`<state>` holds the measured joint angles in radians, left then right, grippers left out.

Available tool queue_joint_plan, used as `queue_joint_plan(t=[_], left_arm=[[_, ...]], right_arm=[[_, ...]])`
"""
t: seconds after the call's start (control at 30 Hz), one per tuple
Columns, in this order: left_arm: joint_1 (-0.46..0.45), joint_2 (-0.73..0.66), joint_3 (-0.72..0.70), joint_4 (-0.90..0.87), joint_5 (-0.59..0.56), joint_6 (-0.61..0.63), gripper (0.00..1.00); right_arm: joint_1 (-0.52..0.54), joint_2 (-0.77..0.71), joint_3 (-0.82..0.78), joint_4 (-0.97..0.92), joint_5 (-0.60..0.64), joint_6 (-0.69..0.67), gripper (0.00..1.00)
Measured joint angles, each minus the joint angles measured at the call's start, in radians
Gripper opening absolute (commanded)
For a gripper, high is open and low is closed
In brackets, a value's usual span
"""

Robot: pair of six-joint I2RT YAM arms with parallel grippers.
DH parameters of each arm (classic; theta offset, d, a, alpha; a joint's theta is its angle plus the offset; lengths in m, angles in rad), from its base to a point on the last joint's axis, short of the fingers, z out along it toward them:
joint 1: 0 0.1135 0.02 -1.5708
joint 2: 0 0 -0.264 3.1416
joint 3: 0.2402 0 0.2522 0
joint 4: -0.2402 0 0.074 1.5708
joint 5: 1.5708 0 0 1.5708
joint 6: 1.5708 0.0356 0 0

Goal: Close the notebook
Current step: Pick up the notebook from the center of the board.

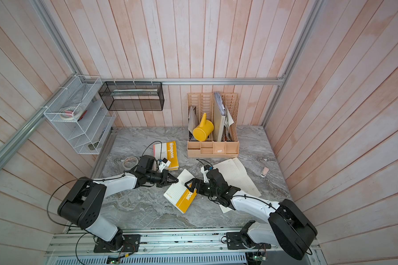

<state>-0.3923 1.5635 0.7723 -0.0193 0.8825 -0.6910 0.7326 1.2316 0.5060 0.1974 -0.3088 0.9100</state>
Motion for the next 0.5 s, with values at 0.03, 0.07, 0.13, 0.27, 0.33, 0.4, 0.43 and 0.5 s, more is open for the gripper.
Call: queue_joint_plan(t=[0.03,0.07,0.13,0.27,0.33,0.4,0.43,0.5], left_arm=[[0.009,-0.027,0.014,-0.022,-0.005,0.004,0.0],[0.02,-0.055,0.033,-0.046,-0.01,0.008,0.0],[0.038,-0.095,0.074,-0.085,-0.023,0.016,0.0],[0.079,-0.143,0.145,-0.127,-0.043,0.026,0.0],[0.106,-0.152,0.163,-0.132,-0.056,0.026,0.0],[0.14,-0.153,0.178,-0.135,-0.068,0.026,0.0],[0.155,-0.151,0.185,-0.14,-0.074,0.026,0.0],[0.192,-0.141,0.208,-0.146,-0.08,0.026,0.0]], right_arm=[[0.0,-0.011,0.008,-0.014,0.005,-0.007,0.98],[0.0,-0.021,0.015,-0.029,0.011,-0.016,0.98],[-0.002,-0.039,0.025,-0.054,0.021,-0.03,0.98],[-0.018,-0.069,0.03,-0.103,0.035,-0.057,0.98],[-0.03,-0.085,0.03,-0.119,0.044,-0.068,0.98],[-0.043,-0.105,0.03,-0.131,0.05,-0.074,0.98],[-0.049,-0.113,0.03,-0.134,0.05,-0.076,0.98],[-0.062,-0.13,0.029,-0.139,0.051,-0.08,0.98]])
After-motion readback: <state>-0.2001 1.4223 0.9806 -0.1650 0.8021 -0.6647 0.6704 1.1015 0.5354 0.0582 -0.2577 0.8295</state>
